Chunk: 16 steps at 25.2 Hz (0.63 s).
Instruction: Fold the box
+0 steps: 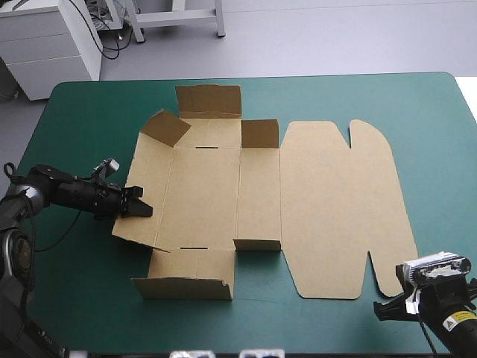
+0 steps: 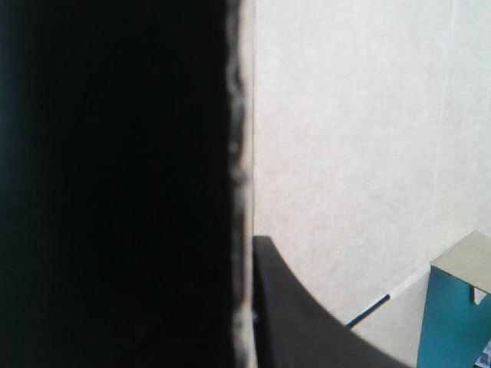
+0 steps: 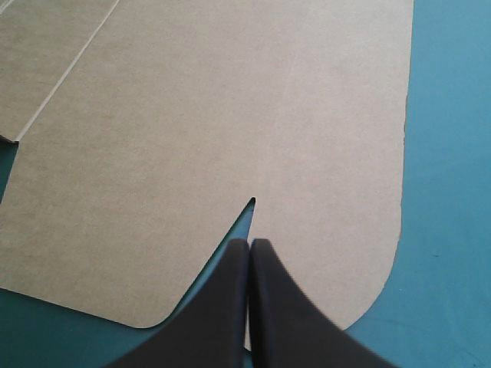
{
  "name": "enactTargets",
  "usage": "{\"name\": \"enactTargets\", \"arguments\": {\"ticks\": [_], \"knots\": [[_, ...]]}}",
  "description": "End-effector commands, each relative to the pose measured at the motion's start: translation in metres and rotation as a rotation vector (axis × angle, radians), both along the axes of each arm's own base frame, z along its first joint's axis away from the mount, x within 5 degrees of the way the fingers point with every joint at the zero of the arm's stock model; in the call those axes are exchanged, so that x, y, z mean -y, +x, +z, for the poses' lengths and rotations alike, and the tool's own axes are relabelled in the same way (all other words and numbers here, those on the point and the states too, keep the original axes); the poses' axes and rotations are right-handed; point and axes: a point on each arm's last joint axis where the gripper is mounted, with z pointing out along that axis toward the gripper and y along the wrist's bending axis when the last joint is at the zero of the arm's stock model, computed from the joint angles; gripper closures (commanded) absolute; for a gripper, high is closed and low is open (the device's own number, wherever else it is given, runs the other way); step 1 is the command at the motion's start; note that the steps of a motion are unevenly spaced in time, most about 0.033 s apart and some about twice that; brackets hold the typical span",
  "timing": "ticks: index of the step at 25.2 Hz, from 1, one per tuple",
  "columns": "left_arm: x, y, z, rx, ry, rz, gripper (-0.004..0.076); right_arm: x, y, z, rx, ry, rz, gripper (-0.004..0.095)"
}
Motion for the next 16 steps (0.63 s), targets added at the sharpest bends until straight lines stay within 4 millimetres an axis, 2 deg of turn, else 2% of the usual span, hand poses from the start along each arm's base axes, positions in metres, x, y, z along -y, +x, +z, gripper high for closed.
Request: {"name": "enactTargets", "arguments": {"ticks": [1, 5, 8, 12, 14, 16], "knots": [[0.004, 0.003, 0.016, 0.081, -0.009, -0.032, 0.0724, 0.0, 0.004, 0.013, 0.078, 0.015, -0.007, 0.0927], [0.01, 0.013, 0.043, 0.204, -0.122, -0.081, 0.0731, 0.0, 0.004, 0.013, 0.078, 0.015, -0.007, 0.0927], [0.013, 0.018, 0.068, 0.291, -0.146, -0.127, 0.0731, 0.0, 0.004, 0.013, 0.078, 0.015, -0.007, 0.0927], [0.025, 0.025, 0.108, 0.377, -0.083, -0.199, 0.0731, 0.0, 0.004, 0.013, 0.078, 0.015, -0.007, 0.0927], [0.042, 0.031, 0.139, 0.449, 0.018, -0.281, 0.073, 0.0, 0.004, 0.013, 0.078, 0.015, -0.007, 0.0927], [0.058, 0.034, 0.16, 0.492, 0.105, -0.341, 0.073, 0.0, 0.004, 0.013, 0.078, 0.015, -0.007, 0.0927]]}}
